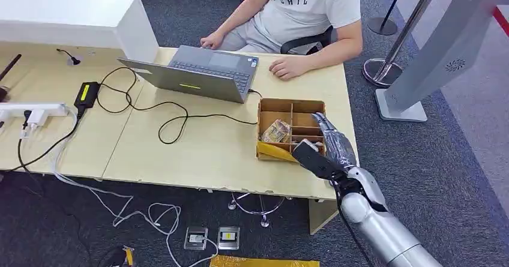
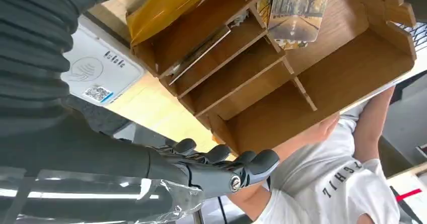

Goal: Pass the card to the sensor for recognition and then transmit it.

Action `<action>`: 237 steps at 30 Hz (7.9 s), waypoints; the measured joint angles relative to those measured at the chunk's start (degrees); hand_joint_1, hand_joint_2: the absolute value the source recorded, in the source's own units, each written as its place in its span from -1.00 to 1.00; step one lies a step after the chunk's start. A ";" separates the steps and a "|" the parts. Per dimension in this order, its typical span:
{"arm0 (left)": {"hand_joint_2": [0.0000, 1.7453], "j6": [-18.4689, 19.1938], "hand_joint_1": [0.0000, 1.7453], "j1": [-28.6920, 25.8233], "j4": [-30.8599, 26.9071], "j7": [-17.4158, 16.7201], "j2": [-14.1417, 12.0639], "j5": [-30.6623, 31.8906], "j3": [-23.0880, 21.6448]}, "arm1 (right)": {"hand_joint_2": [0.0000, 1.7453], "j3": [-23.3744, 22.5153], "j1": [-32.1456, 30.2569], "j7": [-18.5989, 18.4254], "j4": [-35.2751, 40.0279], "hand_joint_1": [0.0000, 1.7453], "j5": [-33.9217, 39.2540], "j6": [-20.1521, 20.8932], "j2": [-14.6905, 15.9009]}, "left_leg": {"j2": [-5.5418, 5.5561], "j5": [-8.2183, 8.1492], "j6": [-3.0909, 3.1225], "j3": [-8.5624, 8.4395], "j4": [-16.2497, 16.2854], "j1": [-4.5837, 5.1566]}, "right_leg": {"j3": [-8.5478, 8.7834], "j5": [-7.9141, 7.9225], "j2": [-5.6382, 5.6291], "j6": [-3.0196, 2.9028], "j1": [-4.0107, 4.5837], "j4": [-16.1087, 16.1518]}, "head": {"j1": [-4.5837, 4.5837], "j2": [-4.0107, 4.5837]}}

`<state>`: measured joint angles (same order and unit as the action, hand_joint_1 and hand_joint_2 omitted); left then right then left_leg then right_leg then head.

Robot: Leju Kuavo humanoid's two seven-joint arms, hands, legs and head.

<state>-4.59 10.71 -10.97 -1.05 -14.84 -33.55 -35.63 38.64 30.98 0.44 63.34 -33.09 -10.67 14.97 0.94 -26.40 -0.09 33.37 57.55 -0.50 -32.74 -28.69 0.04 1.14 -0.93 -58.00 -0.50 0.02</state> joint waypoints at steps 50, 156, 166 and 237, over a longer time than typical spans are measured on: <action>-1.00 -10.65 -1.00 20.23 -3.80 -9.48 3.54 4.85 1.68 | 1.00 4.81 2.05 -3.26 -4.39 -1.00 -19.85 -5.48 -3.85 | -0.07 0.72 -0.26 0.61 0.04 -0.24 | -0.70 0.67 -0.10 -0.26 0.23 0.01 | -0.02 0.02; -1.00 -3.89 -1.00 -2.62 -0.04 9.60 1.20 -4.33 16.55 | 1.00 -0.96 2.11 0.68 -13.46 -1.00 -24.74 -9.40 -5.97 | -0.25 0.38 -0.35 0.66 0.00 -0.31 | -0.76 0.52 -0.16 -0.41 0.32 0.00 | -0.04 0.02; -1.00 -4.15 -1.00 -2.64 -0.04 9.60 1.20 -4.70 16.46 | 1.00 -0.96 2.89 1.48 -14.38 1.00 -24.26 -9.05 -5.94 | -0.25 0.39 -0.35 0.66 0.00 -0.31 | -0.76 0.52 -0.16 -0.41 0.32 0.00 | -0.04 0.02; -1.00 -6.12 -1.00 -2.62 -0.04 9.35 1.22 -6.69 15.12 | 1.00 0.68 5.61 6.99 -25.46 1.00 -21.92 -13.46 -11.21 | -0.28 0.39 -0.35 0.48 0.00 -0.34 | -0.63 0.52 -0.18 -0.41 0.35 0.00 | -0.04 0.02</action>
<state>-10.71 8.09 -11.02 8.31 -13.62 -40.24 -20.50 39.32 36.59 7.43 37.88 -55.01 -24.13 3.76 0.65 -26.01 -0.44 33.85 57.55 -0.84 -33.37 -28.17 -0.14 0.73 -0.57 -58.00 -0.55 0.04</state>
